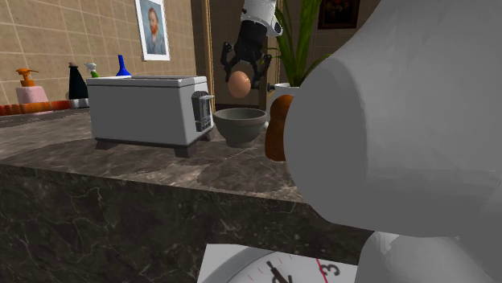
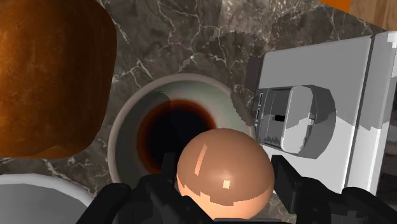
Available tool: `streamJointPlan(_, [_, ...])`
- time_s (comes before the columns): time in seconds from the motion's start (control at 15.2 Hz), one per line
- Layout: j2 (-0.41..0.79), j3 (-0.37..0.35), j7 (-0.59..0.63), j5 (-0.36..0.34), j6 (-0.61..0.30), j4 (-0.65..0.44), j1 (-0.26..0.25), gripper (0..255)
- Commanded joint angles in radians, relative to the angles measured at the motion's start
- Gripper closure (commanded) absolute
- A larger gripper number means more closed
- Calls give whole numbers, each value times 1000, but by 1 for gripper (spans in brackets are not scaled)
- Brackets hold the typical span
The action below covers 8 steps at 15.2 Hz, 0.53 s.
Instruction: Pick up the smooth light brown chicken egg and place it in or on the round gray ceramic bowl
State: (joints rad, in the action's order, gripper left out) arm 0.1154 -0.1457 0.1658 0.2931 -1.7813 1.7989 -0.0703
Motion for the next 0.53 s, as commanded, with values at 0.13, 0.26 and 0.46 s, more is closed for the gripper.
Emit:
streamJointPlan(0.13, [11,0,-15,2,-51,41,-1,255])
streamJointPlan(0.26, [18,-1,-21,3,-76,60,-2,255])
streamJointPlan(0.46, [26,-1,-28,5,-102,79,-2,255])
